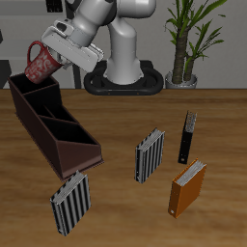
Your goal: Place the red mug into the right desk caddy's right compartment
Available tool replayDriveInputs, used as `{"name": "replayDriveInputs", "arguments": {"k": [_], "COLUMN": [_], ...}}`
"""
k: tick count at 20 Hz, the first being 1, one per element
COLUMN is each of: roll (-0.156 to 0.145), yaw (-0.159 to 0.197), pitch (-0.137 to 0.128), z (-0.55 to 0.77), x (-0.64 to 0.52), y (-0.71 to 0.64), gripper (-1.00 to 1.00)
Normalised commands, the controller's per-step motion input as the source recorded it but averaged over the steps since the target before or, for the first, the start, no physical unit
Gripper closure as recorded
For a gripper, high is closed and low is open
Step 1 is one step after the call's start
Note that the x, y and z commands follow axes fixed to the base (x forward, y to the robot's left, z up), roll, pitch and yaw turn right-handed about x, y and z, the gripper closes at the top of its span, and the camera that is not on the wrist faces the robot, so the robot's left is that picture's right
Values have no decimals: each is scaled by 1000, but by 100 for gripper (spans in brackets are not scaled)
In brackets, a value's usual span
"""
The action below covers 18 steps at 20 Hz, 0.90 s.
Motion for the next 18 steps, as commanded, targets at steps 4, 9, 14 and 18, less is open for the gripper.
{"name": "replayDriveInputs", "arguments": {"k": [4,9,14,18], "roll": [-34,-32,-29,3], "yaw": [-15,-11,-15,-1], "pitch": [19,1,20,9], "z": [-125,-106,-93,-106], "x": [-69,-64,1,53], "y": [-233,-144,-213,-5], "gripper": [100,100,100,100]}}
